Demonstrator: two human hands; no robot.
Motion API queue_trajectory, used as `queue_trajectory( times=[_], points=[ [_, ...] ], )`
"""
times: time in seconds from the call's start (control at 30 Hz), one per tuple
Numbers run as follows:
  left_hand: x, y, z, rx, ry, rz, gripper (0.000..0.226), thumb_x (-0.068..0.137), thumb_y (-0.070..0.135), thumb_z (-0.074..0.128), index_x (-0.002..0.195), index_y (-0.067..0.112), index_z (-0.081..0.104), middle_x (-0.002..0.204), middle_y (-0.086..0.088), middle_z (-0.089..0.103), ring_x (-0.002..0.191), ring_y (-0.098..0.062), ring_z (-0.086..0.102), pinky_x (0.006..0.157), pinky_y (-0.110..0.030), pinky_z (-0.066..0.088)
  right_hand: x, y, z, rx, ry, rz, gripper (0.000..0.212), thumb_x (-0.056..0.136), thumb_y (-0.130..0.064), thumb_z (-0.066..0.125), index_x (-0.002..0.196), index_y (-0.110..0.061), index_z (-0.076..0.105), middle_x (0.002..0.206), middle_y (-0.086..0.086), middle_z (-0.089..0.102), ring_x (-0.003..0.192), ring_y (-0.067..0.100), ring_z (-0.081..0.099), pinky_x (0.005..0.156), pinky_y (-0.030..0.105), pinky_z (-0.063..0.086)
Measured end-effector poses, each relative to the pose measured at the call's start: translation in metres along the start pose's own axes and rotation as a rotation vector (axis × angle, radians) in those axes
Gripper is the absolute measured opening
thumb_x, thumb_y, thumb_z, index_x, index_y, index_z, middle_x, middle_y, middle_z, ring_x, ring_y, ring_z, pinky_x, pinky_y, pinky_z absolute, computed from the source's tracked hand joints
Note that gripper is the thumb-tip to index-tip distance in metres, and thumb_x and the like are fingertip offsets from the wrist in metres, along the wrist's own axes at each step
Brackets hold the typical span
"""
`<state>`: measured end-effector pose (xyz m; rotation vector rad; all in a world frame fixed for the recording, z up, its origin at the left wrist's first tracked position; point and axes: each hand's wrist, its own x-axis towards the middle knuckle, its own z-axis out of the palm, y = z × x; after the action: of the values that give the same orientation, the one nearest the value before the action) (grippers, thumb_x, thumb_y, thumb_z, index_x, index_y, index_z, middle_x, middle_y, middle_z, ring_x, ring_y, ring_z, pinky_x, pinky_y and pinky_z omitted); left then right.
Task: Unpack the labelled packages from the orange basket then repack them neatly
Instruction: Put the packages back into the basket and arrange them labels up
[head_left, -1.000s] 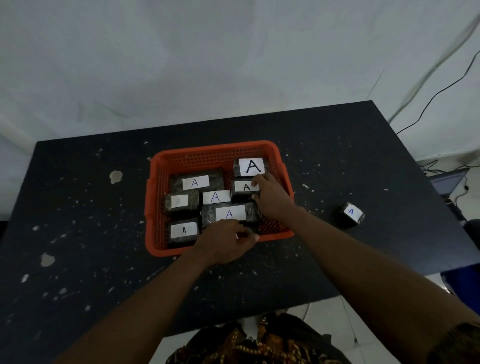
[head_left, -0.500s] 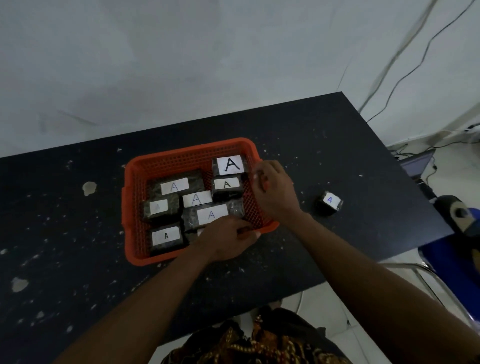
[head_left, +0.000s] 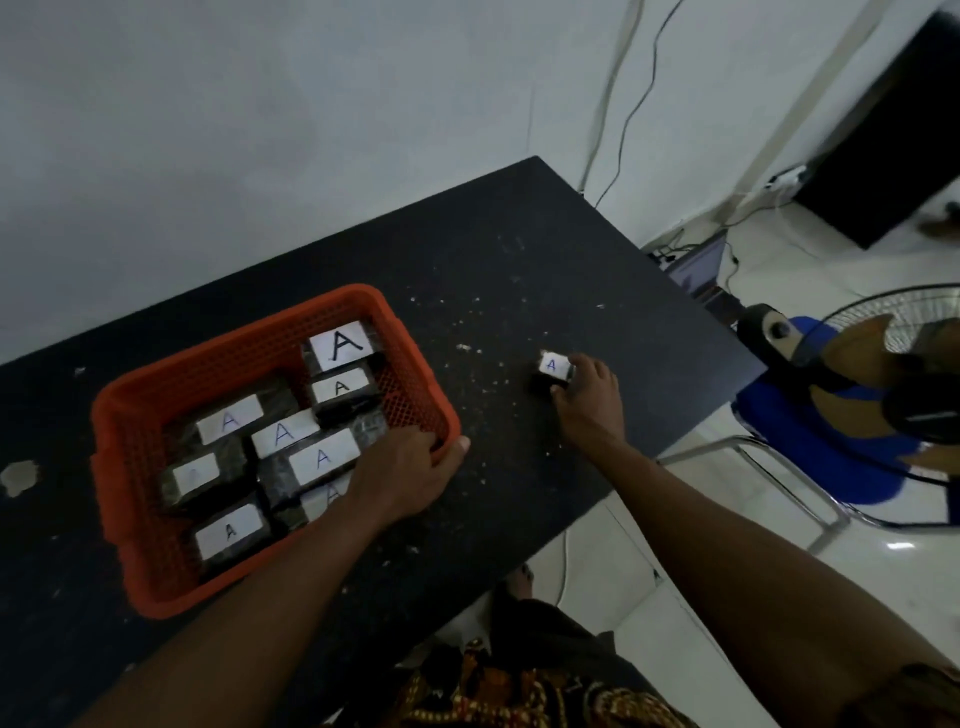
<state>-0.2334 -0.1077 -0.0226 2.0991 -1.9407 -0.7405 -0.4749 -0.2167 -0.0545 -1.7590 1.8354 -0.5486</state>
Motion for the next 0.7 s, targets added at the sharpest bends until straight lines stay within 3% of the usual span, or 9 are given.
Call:
queue_trajectory(
  times=[0.13, 0.23, 0.3, 0.4, 0.47, 0.7],
  points=[
    [0.001, -0.001, 0.002, -0.039, -0.008, 0.022, 0.06, 0.094, 0.065, 0.037, 0.065, 0.017, 0.06, 0.064, 0.001, 0.059, 0.059, -0.014, 0.058, 0.059, -0.03, 0.048, 0.005, 0.004, 0.002, -0.009, -0.068, 0.006, 0.058, 0.09, -0.022, 0.063, 0.142, -0.019, 0.039, 0.154, 0.005, 0.033, 0.142, 0.024, 0.026, 0.114, 0.043, 0.023],
    [0.0, -0.002, 0.002, -0.046, 0.002, 0.036, 0.06, 0.095, 0.064, 0.038, 0.063, 0.017, 0.057, 0.061, 0.002, 0.057, 0.056, -0.012, 0.056, 0.055, -0.028, 0.043, 0.01, 0.003, 0.004, -0.041, -0.077, 0.012, 0.052, 0.091, -0.021, 0.062, 0.139, -0.018, 0.042, 0.155, 0.005, 0.031, 0.142, 0.024, 0.027, 0.114, 0.042, 0.024],
    [0.0, -0.001, 0.003, -0.054, -0.007, 0.041, 0.06, 0.095, 0.063, 0.038, 0.063, 0.017, 0.057, 0.061, 0.001, 0.057, 0.055, -0.013, 0.056, 0.055, -0.028, 0.043, 0.012, 0.003, 0.006, -0.031, -0.073, 0.017, 0.044, 0.09, -0.019, 0.062, 0.132, -0.018, 0.048, 0.149, 0.006, 0.04, 0.136, 0.024, 0.036, 0.11, 0.042, 0.032],
    [0.001, -0.002, 0.002, -0.06, -0.015, 0.044, 0.06, 0.095, 0.064, 0.037, 0.064, 0.017, 0.057, 0.062, 0.001, 0.057, 0.056, -0.013, 0.056, 0.055, -0.029, 0.042, 0.012, 0.002, 0.009, -0.002, -0.043, 0.023, 0.034, 0.089, -0.017, 0.064, 0.121, -0.019, 0.052, 0.13, 0.006, 0.052, 0.115, 0.019, 0.051, 0.093, 0.032, 0.044],
    [0.001, -0.003, 0.003, -0.063, -0.008, 0.048, 0.059, 0.095, 0.064, 0.037, 0.063, 0.017, 0.057, 0.062, 0.002, 0.057, 0.056, -0.012, 0.055, 0.054, -0.028, 0.04, 0.01, -0.002, 0.01, 0.056, -0.026, 0.017, 0.035, 0.087, -0.02, 0.067, 0.118, -0.021, 0.053, 0.124, 0.003, 0.053, 0.103, 0.01, 0.048, 0.084, 0.026, 0.04],
    [-0.001, -0.005, 0.004, -0.083, -0.021, 0.046, 0.059, 0.094, 0.066, 0.036, 0.067, 0.019, 0.059, 0.066, 0.003, 0.058, 0.06, -0.011, 0.057, 0.06, -0.031, 0.047, 0.0, -0.019, 0.007, 0.219, 0.015, -0.097, 0.034, 0.083, -0.022, 0.071, 0.108, -0.032, 0.052, 0.111, -0.012, 0.05, 0.097, 0.0, 0.049, 0.079, 0.015, 0.039]
  ],
)
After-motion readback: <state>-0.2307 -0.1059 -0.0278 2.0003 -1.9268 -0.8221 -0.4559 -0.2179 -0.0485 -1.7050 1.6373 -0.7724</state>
